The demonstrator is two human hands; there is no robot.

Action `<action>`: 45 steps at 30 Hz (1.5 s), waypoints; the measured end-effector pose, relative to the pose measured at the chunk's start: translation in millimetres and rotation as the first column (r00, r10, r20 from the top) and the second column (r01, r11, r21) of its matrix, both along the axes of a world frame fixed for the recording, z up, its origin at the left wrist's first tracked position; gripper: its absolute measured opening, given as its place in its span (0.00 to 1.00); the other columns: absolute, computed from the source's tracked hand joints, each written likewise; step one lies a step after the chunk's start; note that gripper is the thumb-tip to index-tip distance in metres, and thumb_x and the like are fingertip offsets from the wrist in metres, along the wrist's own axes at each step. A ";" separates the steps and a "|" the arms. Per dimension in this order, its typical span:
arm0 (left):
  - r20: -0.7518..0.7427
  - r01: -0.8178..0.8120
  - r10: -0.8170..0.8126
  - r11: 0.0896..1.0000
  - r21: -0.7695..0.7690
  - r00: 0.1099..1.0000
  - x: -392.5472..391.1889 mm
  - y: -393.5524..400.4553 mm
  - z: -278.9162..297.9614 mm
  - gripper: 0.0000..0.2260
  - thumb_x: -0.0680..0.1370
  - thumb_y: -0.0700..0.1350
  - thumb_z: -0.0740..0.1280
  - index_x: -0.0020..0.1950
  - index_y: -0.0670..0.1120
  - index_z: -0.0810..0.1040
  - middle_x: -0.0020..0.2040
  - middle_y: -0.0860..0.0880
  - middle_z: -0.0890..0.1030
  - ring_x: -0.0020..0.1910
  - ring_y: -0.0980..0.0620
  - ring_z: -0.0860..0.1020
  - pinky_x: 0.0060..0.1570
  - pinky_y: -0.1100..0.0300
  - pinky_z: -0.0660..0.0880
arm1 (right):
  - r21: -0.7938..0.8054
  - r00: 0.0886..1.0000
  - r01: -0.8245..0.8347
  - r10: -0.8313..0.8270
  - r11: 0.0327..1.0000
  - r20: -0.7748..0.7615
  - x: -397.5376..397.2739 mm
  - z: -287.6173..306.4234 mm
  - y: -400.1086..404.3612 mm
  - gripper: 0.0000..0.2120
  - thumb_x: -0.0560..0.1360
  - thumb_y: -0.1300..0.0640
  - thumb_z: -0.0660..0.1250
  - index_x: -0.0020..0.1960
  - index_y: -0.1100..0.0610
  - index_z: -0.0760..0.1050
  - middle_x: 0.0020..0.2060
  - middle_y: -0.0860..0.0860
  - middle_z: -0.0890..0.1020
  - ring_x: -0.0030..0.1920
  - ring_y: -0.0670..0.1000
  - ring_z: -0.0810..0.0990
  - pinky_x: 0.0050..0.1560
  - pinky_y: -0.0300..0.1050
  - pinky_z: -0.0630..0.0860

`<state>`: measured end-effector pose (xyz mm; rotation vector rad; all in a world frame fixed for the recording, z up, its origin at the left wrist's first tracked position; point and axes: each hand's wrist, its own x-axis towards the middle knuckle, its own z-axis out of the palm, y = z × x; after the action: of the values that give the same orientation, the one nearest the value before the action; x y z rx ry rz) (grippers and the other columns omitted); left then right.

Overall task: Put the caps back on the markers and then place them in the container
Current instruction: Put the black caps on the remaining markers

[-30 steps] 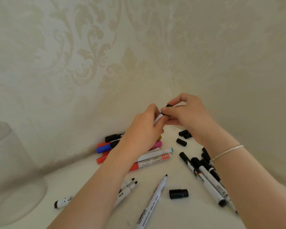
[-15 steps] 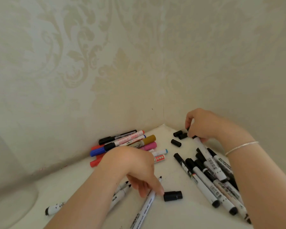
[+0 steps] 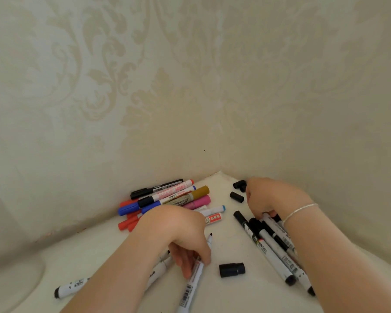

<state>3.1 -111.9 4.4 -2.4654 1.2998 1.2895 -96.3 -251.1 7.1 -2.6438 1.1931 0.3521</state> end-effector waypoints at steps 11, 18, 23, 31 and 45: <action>-0.093 -0.042 0.033 0.994 -0.096 0.995 13.2 6.2 5.5 0.08 0.78 0.44 0.67 0.46 0.41 0.73 0.43 0.41 0.85 0.32 0.53 0.82 0.34 0.65 0.78 | -0.050 0.990 0.004 0.003 0.999 0.140 8.1 -8.7 -5.6 0.18 0.76 0.61 0.64 0.65 0.61 0.69 0.52 0.56 0.75 0.51 0.55 0.75 0.49 0.45 0.73; -0.101 -0.055 0.040 0.986 -0.155 0.994 20.5 10.4 9.8 0.07 0.79 0.44 0.66 0.48 0.41 0.72 0.41 0.43 0.84 0.33 0.52 0.82 0.33 0.65 0.78 | -0.074 0.983 -0.087 0.097 0.994 0.155 19.8 -28.7 -4.0 0.18 0.79 0.65 0.55 0.66 0.59 0.71 0.64 0.57 0.74 0.62 0.56 0.75 0.59 0.43 0.72; -0.100 -0.043 0.022 0.976 -0.215 0.995 22.5 12.9 14.5 0.05 0.79 0.43 0.64 0.47 0.42 0.72 0.39 0.45 0.83 0.34 0.51 0.82 0.32 0.65 0.77 | -0.086 0.976 -0.038 0.056 0.996 0.211 20.9 -30.7 -6.4 0.14 0.77 0.65 0.57 0.60 0.61 0.76 0.59 0.58 0.78 0.57 0.56 0.78 0.58 0.44 0.75; 0.122 0.040 0.043 0.794 -0.606 0.992 30.1 19.6 32.8 0.09 0.79 0.49 0.60 0.44 0.47 0.76 0.35 0.52 0.74 0.34 0.55 0.73 0.36 0.61 0.70 | 0.490 0.481 -0.338 -0.299 0.804 0.824 17.6 15.7 18.6 0.07 0.73 0.70 0.66 0.47 0.60 0.74 0.41 0.61 0.84 0.37 0.56 0.83 0.47 0.50 0.80; 0.054 -0.031 0.121 0.607 -0.794 0.991 40.6 22.2 36.0 0.15 0.81 0.53 0.56 0.38 0.47 0.71 0.19 0.58 0.67 0.21 0.60 0.65 0.34 0.58 0.64 | 0.597 0.387 -0.492 -0.455 0.633 0.802 13.7 25.3 22.5 0.11 0.79 0.65 0.55 0.52 0.58 0.76 0.35 0.55 0.77 0.32 0.51 0.75 0.37 0.43 0.73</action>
<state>43.7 -89.7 40.4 -3.0906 2.1104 0.5981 -82.7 -228.6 32.4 -1.4939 0.3724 -0.5309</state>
